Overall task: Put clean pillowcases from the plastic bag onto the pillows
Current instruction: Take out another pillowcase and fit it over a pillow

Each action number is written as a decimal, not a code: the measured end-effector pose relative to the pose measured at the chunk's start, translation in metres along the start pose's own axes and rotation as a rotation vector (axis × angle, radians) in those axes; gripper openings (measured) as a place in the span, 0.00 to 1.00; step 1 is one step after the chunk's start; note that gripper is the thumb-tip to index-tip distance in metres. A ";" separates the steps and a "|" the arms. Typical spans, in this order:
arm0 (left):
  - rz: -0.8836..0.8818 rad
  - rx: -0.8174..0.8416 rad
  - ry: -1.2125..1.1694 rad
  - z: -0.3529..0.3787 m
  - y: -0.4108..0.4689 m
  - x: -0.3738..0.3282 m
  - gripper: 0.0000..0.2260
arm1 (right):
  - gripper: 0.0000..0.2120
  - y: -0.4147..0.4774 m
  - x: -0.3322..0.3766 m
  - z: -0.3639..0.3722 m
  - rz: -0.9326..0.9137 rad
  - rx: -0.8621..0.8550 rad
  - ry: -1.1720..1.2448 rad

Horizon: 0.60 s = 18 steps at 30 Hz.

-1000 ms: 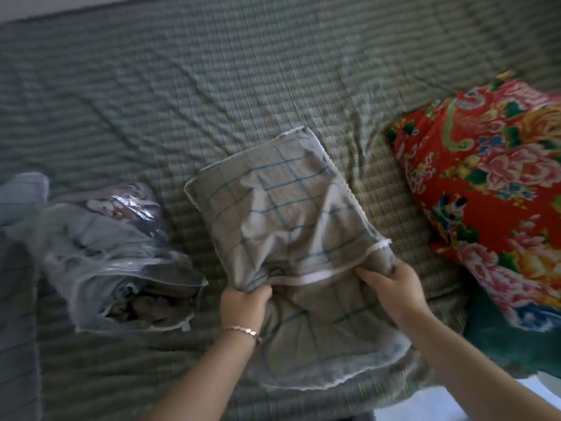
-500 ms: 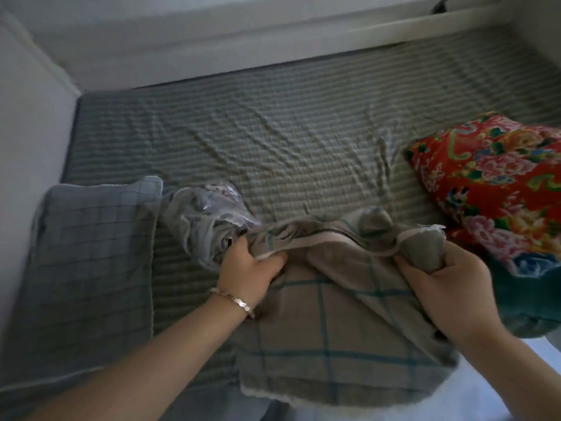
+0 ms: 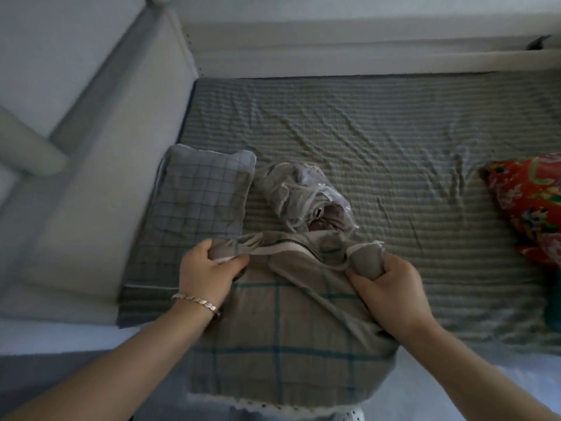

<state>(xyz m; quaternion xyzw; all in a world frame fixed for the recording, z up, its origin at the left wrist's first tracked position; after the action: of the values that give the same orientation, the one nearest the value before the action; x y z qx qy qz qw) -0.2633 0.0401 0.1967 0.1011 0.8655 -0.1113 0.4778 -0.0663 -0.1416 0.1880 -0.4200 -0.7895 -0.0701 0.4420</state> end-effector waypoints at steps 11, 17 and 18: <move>-0.257 -0.101 -0.028 -0.186 0.182 0.139 0.05 | 0.04 0.067 0.144 0.259 0.014 0.179 0.134; -0.259 -0.012 0.144 -0.188 0.367 0.164 0.18 | 0.09 0.182 0.222 0.355 0.052 0.063 0.280; -0.241 -0.001 0.174 -0.184 0.400 0.159 0.19 | 0.09 0.209 0.235 0.364 0.047 0.080 0.313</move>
<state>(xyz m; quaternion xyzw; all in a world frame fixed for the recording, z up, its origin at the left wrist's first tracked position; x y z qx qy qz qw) -0.3818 0.4865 0.1187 0.0054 0.9096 -0.1584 0.3840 -0.2081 0.3084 0.0929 -0.4045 -0.7030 -0.0930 0.5775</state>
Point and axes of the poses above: each hand's wrist, its own y-axis towards the middle knuckle, its own z-axis out of the palm, x = y × z, the point moved 7 cm from there along y, towards the middle knuckle, and after that the axes turned 5 degrees about -y, right-handed, at the moved point
